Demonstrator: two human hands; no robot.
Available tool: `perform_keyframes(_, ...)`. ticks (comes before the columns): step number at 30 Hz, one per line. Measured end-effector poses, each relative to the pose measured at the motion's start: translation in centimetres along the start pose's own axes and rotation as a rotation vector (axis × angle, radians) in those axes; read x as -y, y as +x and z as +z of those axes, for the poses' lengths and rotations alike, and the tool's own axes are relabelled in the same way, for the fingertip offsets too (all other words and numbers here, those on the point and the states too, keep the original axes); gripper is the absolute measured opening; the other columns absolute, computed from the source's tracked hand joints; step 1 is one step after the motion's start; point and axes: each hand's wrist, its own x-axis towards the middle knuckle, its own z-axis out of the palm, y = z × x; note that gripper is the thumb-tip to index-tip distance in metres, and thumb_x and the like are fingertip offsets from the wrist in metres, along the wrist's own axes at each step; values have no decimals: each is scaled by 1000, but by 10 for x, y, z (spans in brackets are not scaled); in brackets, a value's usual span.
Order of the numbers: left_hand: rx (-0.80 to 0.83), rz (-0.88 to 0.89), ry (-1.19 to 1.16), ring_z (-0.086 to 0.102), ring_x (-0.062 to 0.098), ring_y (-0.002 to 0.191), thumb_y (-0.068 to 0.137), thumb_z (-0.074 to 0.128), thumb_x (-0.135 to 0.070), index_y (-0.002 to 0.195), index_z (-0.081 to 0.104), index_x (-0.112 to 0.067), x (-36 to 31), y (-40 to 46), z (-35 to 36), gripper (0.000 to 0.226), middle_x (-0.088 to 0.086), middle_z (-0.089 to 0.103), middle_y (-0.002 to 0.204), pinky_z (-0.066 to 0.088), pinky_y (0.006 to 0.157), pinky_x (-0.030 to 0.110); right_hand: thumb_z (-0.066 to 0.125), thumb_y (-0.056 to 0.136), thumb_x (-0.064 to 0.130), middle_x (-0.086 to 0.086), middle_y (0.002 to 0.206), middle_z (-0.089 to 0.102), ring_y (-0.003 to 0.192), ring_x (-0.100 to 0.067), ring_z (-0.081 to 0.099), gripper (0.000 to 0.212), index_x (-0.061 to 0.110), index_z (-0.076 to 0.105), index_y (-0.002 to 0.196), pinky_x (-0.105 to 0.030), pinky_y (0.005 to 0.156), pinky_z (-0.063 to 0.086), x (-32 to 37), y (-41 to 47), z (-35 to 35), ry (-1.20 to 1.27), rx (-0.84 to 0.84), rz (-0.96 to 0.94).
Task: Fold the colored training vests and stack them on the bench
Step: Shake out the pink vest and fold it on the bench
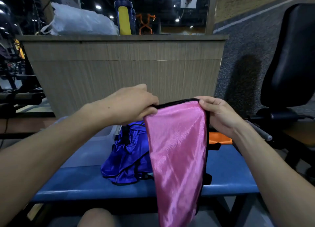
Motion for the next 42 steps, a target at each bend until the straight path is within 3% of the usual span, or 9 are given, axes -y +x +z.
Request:
perform_keyframes(4, -86, -11, -342, 58, 19, 85, 104, 45, -36, 86, 64, -20, 9, 5, -2, 30, -6, 62, 77, 48, 76, 39, 60, 93, 14, -5, 97, 74, 85, -13, 66, 23, 11, 74, 112, -26, 82, 54, 5, -3, -1, 53, -4, -20)
perform_keyframes(7, 74, 42, -790, 51, 3, 68, 108, 46, -25, 78, 63, -21, 0, 6, -10, 34, -14, 60, 72, 43, 68, 25, 61, 92, 15, -2, 94, 73, 82, -11, 65, 20, 17, 77, 103, -26, 83, 52, 7, -5, -2, 74, -46, -10)
perform_keyframes(11, 11, 16, -415, 53, 14, 67, 107, 49, -22, 79, 61, -17, 1, 13, -9, 30, -6, 58, 70, 35, 65, 31, 61, 93, 12, 0, 88, 73, 76, -9, 63, 20, 19, 79, 97, -21, 76, 52, 12, -6, -2, 84, -73, -47)
perform_keyframes(16, 18, -227, 15, 61, 34, 97, 107, 36, -40, 139, 40, -24, -14, 14, -7, 36, 9, 60, 99, 49, 77, 41, 65, 88, 15, 2, 85, 72, 75, -6, 62, 18, 19, 76, 102, -17, 72, 52, 24, -4, 2, 77, -65, -120)
perform_keyframes(20, 20, -191, 200, 61, 33, 99, 107, 26, -43, 96, 40, -25, -15, 18, -3, 25, 3, 61, 97, 43, 68, 40, 69, 85, 17, -1, 92, 74, 81, -8, 65, 21, 20, 77, 104, -20, 79, 54, 30, -4, 4, 39, 23, -166)
perform_keyframes(27, -253, -141, -86, 40, 19, 103, 106, 38, -39, 103, 56, -17, -6, 30, -19, 29, -1, 42, 107, 41, 83, 37, 72, 81, 16, -1, 92, 76, 78, -9, 68, 25, 13, 73, 106, -21, 76, 57, 18, -8, -10, 32, -42, -173)
perform_keyframes(32, -235, -135, -260, 54, 13, 81, 109, 35, -35, 96, 58, -16, -13, 41, -44, 33, -6, 58, 89, 35, 66, 28, 71, 84, 23, 1, 92, 74, 75, -8, 65, 28, 14, 72, 111, -23, 70, 51, 5, -11, -9, 11, -72, -123)
perform_keyframes(37, -47, -19, -302, 59, 5, 77, 109, 40, -33, 91, 66, -15, -36, 46, -53, 37, -8, 65, 84, 43, 71, 33, 70, 87, 23, -5, 96, 69, 73, -12, 59, 36, 11, 70, 121, -31, 70, 46, -22, -30, -27, 69, -96, -19)
perform_keyframes(42, 11, 213, -682, 68, 10, 97, 106, 52, -18, 123, 70, -10, -76, 64, -13, 26, 0, 74, 109, 51, 88, 22, 60, 87, 13, -4, 89, 71, 74, -10, 65, 24, 9, 74, 106, -21, 66, 56, -46, -85, -76, 50, -53, 165)
